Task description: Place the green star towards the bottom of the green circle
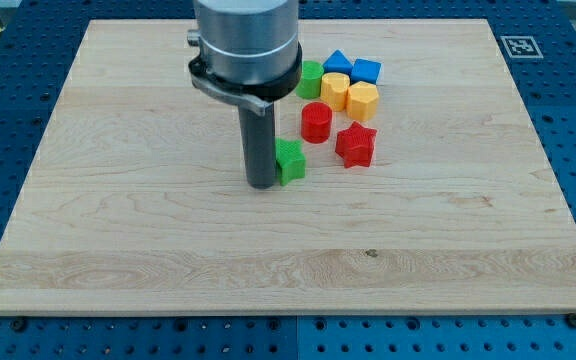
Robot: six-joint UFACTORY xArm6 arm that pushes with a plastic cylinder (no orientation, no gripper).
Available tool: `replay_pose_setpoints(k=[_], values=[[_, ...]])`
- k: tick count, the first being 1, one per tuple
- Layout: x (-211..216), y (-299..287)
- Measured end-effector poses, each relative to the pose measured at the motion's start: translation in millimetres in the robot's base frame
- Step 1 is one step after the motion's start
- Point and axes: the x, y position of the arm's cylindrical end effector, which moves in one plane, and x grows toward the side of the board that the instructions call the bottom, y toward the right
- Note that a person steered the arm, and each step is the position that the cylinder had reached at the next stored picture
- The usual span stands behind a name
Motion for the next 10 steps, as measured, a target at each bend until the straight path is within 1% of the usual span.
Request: replay_pose_setpoints(k=[1,3,4,5,6,7,8,9,10], values=[[-12.4,0.6],[-12.4,1.8],[-12.4,-10.8],[-4.4,-16.1],[18.6,-16.1],[32.6,-12.3],[33.6,-2.8],[18.5,5.6],[-9.0,12.1]])
